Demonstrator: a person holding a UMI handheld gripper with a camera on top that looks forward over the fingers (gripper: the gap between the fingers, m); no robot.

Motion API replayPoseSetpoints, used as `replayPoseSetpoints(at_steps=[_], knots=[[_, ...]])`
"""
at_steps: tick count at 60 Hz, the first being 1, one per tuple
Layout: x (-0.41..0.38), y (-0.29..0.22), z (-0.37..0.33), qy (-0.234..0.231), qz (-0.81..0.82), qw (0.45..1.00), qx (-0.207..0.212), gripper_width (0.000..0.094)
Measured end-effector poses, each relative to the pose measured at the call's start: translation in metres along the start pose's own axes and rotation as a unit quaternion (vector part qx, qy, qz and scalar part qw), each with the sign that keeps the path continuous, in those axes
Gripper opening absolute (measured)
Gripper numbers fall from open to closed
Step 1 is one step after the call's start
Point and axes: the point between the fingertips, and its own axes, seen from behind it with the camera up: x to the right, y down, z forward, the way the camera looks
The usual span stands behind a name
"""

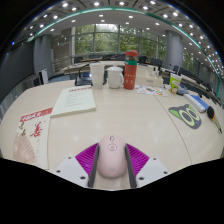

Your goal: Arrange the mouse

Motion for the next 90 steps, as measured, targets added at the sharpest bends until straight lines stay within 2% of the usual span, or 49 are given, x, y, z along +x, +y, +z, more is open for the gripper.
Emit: replayPoseSetpoints(at_steps=[14,19,23,34,41,45,54,66,73,76,78,83,84,90], knots=[[0.002,-0.004,0.001,-0.018,-0.014,1.000,-0.014,0.0325],[0.011,-0.017,-0.003,-0.028,-0.002,1.000,-0.009,0.0313],[0.023,-0.048,-0.015,-0.042,0.014,0.999,0.011,0.0313],[0.118,-0.190,-0.061,-0.047,0.029,0.991,0.123,0.0312],[0.206,-0.235,-0.050,-0.028,0.035,0.988,0.149,0.0312],[0.256,-0.232,-0.026,-0.015,0.039,0.989,0.144,0.0310],[0.337,-0.173,0.049,0.010,0.038,0.996,0.083,0.0310],[0.385,-0.104,0.103,0.015,0.035,0.999,0.028,0.0319],[0.387,-0.079,0.115,0.000,0.045,0.999,0.000,0.0442],[0.386,-0.083,0.112,-0.003,0.043,0.999,0.008,0.0487],[0.388,-0.082,0.109,0.000,0.042,0.999,0.005,0.0567],[0.387,-0.081,0.095,0.002,0.041,0.999,-0.001,0.0849],[0.388,-0.081,0.092,0.005,0.042,0.999,-0.002,0.0870],[0.381,-0.086,0.056,0.009,0.038,0.999,-0.002,0.0853]])
